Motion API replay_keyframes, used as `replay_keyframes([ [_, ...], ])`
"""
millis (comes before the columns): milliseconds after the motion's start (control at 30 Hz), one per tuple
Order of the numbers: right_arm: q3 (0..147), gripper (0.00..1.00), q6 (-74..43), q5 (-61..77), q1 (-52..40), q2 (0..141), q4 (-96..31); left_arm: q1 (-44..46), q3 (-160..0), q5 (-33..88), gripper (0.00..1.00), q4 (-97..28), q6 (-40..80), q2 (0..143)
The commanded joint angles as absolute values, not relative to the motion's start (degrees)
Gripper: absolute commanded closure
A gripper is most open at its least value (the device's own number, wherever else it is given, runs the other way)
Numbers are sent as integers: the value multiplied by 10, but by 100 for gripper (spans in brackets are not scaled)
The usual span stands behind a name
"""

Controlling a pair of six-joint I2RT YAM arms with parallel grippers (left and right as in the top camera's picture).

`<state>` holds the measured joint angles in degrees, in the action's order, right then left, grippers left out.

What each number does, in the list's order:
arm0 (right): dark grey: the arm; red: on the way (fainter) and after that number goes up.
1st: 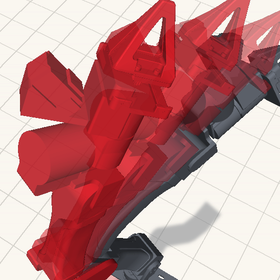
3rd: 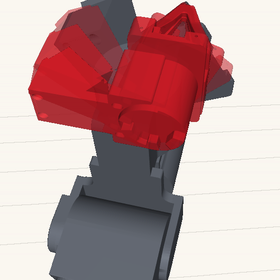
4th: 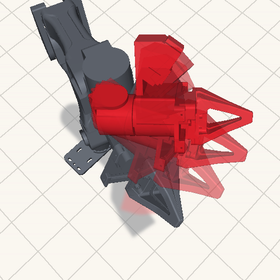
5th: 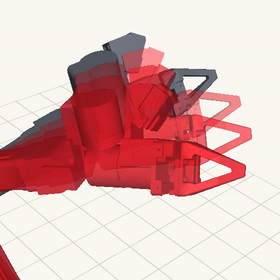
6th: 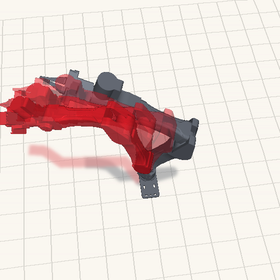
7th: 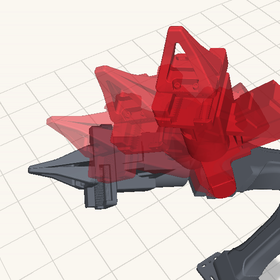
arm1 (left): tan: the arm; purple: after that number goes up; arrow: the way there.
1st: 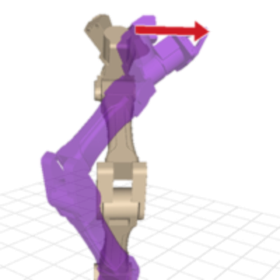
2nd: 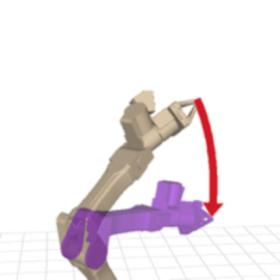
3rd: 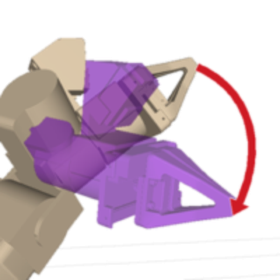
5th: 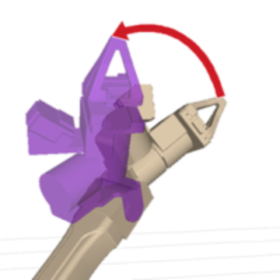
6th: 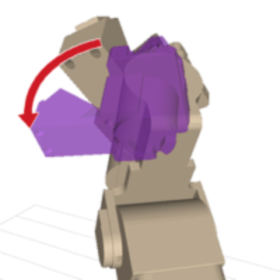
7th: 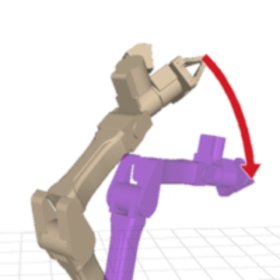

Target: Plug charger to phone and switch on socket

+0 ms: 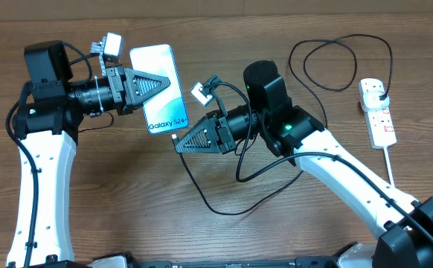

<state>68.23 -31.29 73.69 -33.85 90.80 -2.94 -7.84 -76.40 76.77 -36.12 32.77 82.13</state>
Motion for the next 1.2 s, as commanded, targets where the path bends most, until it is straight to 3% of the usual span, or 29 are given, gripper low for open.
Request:
replay_keyframes([
  [0,685,96,-303,751,-337,908,-37,-75,-770,781,96,-349,340,813],
  [200,685,96,-283,772,-337,908,-50,-75,-770,814,96,-301,369,813],
  [1167,685,96,-270,771,-336,908,-13,-41,-770,821,96,-302,347,813],
])
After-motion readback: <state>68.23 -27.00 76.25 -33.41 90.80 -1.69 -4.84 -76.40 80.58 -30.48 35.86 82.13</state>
